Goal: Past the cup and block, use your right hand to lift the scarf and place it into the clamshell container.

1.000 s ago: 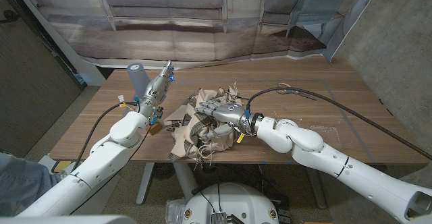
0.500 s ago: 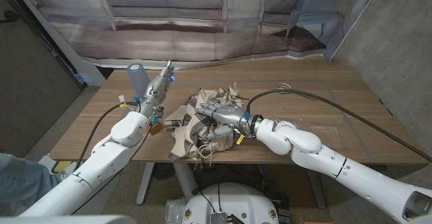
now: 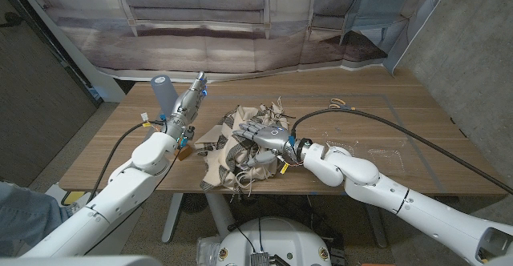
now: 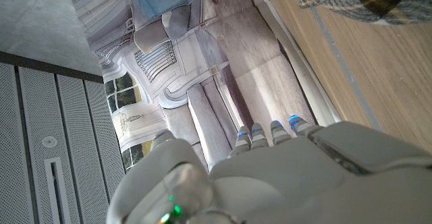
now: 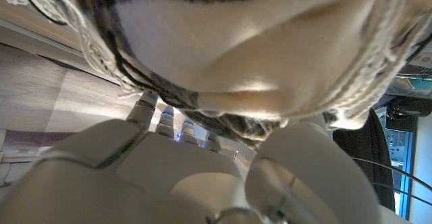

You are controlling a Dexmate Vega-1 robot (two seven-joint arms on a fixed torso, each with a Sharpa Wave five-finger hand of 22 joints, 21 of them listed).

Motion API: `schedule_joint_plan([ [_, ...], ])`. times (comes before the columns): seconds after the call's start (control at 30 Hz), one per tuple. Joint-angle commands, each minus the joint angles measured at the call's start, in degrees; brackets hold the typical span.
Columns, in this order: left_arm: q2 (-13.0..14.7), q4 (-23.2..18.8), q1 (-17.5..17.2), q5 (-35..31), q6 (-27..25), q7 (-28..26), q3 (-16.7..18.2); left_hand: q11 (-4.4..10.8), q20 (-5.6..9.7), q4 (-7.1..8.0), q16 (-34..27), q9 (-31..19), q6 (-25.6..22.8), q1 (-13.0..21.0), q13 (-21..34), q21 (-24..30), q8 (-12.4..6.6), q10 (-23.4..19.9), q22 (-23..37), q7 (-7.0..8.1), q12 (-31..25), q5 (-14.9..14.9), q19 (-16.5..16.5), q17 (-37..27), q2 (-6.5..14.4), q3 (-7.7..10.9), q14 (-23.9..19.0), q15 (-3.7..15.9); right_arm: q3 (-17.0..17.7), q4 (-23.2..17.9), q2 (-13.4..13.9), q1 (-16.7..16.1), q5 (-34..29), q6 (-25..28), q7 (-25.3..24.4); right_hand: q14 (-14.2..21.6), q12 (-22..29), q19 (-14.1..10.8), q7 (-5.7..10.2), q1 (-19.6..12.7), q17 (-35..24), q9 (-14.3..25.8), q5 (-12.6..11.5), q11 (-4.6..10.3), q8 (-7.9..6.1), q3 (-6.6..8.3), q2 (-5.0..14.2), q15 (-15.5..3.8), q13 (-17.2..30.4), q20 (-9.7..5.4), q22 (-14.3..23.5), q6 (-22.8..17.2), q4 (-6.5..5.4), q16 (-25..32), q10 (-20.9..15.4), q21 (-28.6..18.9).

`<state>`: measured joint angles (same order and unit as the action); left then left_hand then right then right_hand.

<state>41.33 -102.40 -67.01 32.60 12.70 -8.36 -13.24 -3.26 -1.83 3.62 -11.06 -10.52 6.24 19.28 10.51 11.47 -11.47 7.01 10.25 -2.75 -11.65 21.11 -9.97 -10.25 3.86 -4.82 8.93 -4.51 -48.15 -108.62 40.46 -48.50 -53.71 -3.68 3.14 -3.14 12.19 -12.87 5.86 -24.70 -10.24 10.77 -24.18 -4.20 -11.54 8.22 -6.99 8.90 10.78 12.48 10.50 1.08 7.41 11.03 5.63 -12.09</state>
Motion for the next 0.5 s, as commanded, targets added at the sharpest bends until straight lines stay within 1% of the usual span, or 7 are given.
schedule_joint_plan([
  [0.03,0.04,-0.33,-0.64,0.00,0.33,-0.18,0.30,0.06,-0.31,0.04,-0.19,-0.26,-0.23,0.59,0.22,0.21,0.08,0.00,0.27,-0.12,-0.09,0.06,-5.64,-0.33,0.15,-0.34,-0.30,0.06,-1.00,1.22,-0.25,0.79,-0.98,1.44,1.50,0.53,0.38,-0.61,0.07,-0.54,-0.22,0.26,-0.41,-0.15,-0.42,-0.18,-0.02,0.19,0.21,0.05,0.23,-0.43,0.15,0.14,-0.36,-0.32],
  [0.43,0.10,-0.66,-0.93,-0.01,-0.08,-0.53,0.38,0.27,-0.52,0.06,-0.27,-0.27,-0.56,0.73,0.22,0.20,-0.03,-0.53,0.28,-0.09,-0.27,0.06,-5.66,-0.34,0.25,-0.49,-0.71,0.16,-1.64,2.45,-0.41,1.46,-0.26,1.86,2.09,1.11,0.64,-1.14,0.27,-1.06,-0.22,0.27,-0.66,-0.01,-0.63,-0.21,0.15,0.04,0.24,0.04,0.23,-1.19,0.24,0.26,-1.06,-0.36],
  [0.5,0.02,-0.51,-0.87,-0.05,0.12,-0.41,0.32,0.25,-0.48,0.06,-0.26,-0.27,-0.57,0.74,0.22,0.19,-0.03,-0.54,0.28,-0.09,-0.27,0.05,-5.67,-0.34,0.25,-0.50,-0.70,0.14,-1.78,2.43,-0.43,1.50,-0.55,2.23,2.27,1.82,0.68,-1.95,0.58,-1.39,-0.23,0.27,-0.81,0.00,-0.78,-0.20,0.30,-0.32,0.25,-0.07,0.28,-1.73,0.28,0.46,-1.21,-0.61],
])
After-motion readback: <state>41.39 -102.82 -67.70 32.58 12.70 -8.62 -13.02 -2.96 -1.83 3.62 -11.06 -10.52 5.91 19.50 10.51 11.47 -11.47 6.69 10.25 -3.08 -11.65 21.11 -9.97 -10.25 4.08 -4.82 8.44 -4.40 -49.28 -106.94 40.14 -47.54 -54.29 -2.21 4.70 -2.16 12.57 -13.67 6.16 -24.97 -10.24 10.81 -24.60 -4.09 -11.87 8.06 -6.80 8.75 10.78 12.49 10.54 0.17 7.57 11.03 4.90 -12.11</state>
